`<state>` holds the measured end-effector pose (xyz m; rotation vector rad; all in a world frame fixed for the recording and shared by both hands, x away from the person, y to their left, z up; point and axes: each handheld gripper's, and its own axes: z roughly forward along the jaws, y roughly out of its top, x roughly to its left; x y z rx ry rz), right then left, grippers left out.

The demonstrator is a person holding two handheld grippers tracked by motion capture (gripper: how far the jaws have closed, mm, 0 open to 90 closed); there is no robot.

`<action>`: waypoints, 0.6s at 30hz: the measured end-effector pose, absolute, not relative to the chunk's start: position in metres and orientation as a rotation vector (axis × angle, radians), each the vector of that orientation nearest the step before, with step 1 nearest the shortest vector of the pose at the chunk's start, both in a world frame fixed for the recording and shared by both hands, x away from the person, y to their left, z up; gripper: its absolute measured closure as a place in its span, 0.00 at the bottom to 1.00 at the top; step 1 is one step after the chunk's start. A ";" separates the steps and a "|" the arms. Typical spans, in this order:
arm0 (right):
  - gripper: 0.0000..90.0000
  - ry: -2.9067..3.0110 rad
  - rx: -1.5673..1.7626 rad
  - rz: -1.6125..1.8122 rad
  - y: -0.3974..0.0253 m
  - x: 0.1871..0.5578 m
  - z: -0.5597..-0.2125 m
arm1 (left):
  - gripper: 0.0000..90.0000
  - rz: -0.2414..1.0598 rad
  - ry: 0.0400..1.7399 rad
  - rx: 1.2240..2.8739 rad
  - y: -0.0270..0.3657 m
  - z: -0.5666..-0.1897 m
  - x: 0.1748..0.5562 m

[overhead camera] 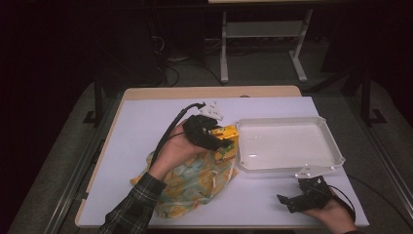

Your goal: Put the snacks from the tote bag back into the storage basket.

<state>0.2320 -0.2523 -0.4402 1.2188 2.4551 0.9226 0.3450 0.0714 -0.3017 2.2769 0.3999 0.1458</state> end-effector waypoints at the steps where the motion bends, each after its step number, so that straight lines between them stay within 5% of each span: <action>1: 0.00 2.455 1.219 0.923 -0.252 0.232 -0.440 | 0.58 0.149 0.396 2.281 0.070 -0.301 0.345; 18: 0.00 2.453 1.221 0.931 -0.253 0.231 -0.440 | 0.58 0.140 0.396 2.257 0.039 -0.305 0.350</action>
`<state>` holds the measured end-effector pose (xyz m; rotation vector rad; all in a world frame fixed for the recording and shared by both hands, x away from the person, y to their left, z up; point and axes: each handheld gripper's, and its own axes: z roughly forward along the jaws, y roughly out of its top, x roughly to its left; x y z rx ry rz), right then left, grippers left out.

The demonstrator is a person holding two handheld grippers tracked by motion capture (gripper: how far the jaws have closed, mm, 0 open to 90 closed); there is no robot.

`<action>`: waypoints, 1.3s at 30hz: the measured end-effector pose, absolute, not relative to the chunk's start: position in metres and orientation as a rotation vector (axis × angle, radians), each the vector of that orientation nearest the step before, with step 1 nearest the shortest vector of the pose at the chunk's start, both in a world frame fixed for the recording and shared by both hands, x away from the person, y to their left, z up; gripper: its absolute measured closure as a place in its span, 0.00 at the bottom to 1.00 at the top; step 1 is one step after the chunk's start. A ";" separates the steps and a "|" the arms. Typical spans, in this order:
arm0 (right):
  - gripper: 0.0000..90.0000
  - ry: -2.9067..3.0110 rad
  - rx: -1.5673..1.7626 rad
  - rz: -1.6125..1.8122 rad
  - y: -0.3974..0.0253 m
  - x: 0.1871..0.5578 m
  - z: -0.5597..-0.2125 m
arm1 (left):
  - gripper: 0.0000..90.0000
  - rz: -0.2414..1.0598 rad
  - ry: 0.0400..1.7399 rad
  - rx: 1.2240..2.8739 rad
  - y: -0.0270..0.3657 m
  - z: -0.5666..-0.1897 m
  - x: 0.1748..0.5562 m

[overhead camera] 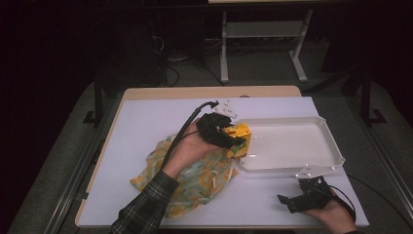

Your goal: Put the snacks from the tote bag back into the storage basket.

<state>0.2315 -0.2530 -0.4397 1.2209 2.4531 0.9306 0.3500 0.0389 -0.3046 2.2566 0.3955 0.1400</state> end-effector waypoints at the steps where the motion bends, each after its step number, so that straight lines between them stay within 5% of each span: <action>1: 0.00 2.454 1.219 0.931 -0.253 0.232 -0.440 | 0.58 0.146 0.394 2.251 0.037 -0.305 0.350; 39: 0.00 2.468 1.213 0.936 -0.252 0.231 -0.439 | 0.58 0.156 0.453 2.225 -0.030 -0.344 0.356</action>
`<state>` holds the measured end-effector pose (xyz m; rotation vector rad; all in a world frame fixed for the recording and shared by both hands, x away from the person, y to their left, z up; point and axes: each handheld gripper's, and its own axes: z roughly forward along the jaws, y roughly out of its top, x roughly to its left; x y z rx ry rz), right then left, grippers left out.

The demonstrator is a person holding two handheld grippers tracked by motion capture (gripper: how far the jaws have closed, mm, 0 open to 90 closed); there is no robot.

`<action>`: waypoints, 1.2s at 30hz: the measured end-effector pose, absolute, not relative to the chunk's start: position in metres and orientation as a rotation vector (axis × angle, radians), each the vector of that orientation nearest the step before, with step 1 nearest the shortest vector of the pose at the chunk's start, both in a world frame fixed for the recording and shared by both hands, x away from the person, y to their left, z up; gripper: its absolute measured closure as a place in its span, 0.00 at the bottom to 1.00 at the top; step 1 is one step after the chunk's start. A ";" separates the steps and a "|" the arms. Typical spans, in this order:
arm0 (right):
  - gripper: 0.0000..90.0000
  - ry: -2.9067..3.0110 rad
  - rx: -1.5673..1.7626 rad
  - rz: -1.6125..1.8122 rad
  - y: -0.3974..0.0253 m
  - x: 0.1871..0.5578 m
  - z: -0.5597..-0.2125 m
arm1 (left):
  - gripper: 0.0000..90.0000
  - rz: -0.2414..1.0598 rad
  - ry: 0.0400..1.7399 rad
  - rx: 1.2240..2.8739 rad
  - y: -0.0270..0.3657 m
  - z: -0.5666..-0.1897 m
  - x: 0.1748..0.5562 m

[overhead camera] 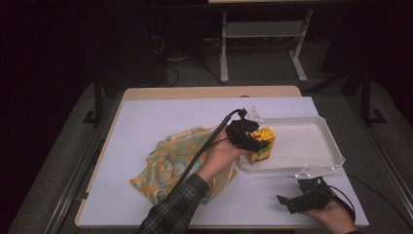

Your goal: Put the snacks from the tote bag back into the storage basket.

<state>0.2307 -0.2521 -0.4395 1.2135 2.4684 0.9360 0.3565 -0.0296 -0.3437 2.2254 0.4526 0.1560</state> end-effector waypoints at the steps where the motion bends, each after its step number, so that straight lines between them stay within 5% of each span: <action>1: 0.00 2.469 1.217 0.936 -0.252 0.231 -0.440 | 0.58 0.161 0.451 2.227 -0.031 -0.345 0.357; 36: 0.00 2.466 1.205 0.936 -0.252 0.231 -0.441 | 0.57 0.184 0.458 2.309 -0.027 -0.378 0.353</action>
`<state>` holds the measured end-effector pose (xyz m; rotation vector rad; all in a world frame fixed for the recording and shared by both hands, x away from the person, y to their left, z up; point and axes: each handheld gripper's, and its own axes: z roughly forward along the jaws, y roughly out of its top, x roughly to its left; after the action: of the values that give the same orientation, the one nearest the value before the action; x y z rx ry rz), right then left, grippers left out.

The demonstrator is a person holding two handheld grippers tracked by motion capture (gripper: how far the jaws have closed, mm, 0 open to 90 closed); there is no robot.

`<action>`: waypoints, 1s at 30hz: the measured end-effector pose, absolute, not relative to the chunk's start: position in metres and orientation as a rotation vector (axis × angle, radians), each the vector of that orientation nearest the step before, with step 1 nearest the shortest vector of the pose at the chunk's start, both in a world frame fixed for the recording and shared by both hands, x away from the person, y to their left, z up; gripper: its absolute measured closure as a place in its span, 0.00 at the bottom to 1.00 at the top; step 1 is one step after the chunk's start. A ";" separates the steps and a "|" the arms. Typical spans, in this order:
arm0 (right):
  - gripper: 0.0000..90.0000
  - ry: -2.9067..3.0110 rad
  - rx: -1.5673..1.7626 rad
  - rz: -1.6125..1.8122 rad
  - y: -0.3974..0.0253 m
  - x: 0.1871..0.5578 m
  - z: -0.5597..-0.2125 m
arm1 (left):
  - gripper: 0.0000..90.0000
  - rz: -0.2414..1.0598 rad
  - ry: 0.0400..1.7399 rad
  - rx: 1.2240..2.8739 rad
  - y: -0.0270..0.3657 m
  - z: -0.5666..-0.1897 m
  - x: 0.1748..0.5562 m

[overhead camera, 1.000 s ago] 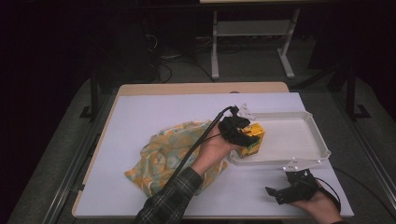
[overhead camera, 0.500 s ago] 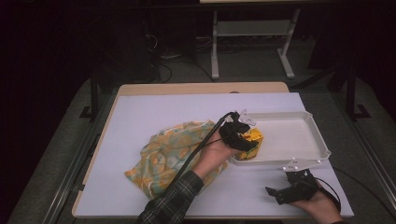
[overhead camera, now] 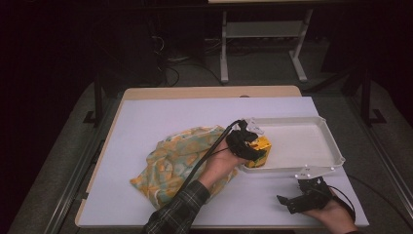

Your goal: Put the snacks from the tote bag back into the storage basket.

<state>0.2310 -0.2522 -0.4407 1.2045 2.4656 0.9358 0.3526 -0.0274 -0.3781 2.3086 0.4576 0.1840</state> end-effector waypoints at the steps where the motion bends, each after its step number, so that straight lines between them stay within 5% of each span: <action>1: 0.00 2.467 1.204 0.932 -0.252 0.231 -0.440 | 0.57 0.180 0.461 2.310 -0.027 -0.379 0.352; 17: 0.00 2.467 1.211 0.933 -0.251 0.231 -0.440 | 0.55 0.167 0.436 2.317 -0.022 -0.381 0.350; 30: 0.03 2.472 1.236 0.933 -0.255 0.231 -0.433 | 0.38 0.134 0.431 2.296 0.001 -0.358 0.346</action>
<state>0.2307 -0.2546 -0.4332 1.2360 2.4721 0.9326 0.3458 0.0008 -0.3578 2.2960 0.4311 0.1342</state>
